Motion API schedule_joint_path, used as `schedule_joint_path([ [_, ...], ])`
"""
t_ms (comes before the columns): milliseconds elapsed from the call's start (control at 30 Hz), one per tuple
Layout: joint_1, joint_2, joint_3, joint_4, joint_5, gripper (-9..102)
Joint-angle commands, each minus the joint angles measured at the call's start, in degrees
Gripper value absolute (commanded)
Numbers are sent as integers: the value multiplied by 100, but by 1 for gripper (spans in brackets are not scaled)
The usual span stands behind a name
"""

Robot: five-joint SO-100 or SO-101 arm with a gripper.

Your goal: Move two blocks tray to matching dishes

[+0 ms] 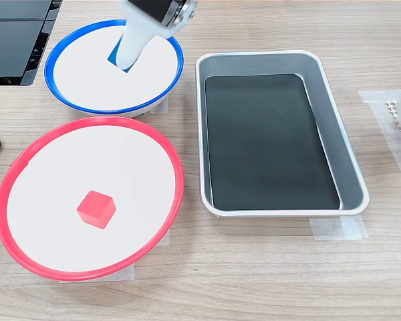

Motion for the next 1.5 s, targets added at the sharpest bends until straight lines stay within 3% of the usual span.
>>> schedule_joint_path([
  [0, 211, -360, -220, -554, -387, 0],
  [200, 343, -853, -211, -861, -738, 25],
  [333, 229, -448, -149, -773, -149, 19],
  [400, 79, 26, 0, -826, 1063, 2],
  [500, -176, 1239, 615, -870, 3393, 0],
  [533, -299, 1907, 1292, -1125, 3823, 0],
  [567, -448, 2725, 2188, -1749, 4966, 0],
  [667, -800, 5071, 4939, -3428, 7163, 0],
  [733, -888, 6311, 6205, -3639, 8262, 0],
  [900, -967, 8912, 8288, -2602, 8886, 0],
  [1133, -677, 11188, 9229, -158, 9070, 0],
  [1467, -686, 11461, 9237, 185, 9070, 0],
])
